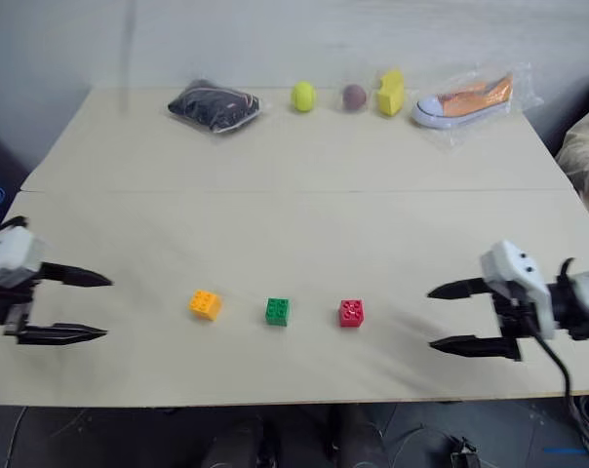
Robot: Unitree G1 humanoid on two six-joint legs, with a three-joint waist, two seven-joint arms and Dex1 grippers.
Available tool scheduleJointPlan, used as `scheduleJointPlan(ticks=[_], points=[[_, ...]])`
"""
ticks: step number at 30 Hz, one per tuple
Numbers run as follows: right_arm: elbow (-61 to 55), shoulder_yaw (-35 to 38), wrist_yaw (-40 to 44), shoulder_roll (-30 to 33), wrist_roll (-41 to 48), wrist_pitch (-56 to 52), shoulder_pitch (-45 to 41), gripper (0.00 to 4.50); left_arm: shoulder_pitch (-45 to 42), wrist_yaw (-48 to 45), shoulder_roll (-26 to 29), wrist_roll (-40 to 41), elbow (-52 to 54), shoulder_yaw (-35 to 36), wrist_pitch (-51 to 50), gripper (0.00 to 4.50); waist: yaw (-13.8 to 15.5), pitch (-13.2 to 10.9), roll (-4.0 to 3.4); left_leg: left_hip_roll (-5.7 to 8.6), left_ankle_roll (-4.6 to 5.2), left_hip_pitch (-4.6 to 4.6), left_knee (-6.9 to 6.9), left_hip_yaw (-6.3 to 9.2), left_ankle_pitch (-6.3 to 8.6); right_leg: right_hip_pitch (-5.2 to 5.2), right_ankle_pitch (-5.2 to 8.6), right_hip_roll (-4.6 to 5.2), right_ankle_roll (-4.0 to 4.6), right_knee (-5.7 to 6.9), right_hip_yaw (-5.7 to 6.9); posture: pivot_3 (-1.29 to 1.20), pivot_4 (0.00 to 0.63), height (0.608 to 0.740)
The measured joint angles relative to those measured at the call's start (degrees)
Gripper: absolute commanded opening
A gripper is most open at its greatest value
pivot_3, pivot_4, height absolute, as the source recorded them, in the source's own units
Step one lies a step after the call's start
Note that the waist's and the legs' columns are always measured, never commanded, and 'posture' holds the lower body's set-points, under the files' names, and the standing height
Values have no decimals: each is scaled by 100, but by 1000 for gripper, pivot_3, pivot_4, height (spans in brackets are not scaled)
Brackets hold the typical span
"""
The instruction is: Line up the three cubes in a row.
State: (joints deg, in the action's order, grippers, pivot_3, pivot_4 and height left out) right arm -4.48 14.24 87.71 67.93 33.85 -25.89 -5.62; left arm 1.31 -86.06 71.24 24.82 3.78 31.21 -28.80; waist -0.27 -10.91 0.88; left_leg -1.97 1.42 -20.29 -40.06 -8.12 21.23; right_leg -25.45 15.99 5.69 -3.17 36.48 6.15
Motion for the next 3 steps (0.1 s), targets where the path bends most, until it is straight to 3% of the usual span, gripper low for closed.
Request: scheduleJointPlan(ticks=[3], points=[[276, -52, 80, 35, -75, 120, -90, 4500, 323, 0, 109, 306, 310, 681, -456, 4476, 14, -3, -6, 1, -2, 2, 0, -1, 1, 0, 1, 2, 1, 2, -2, 0, 150, 740]])
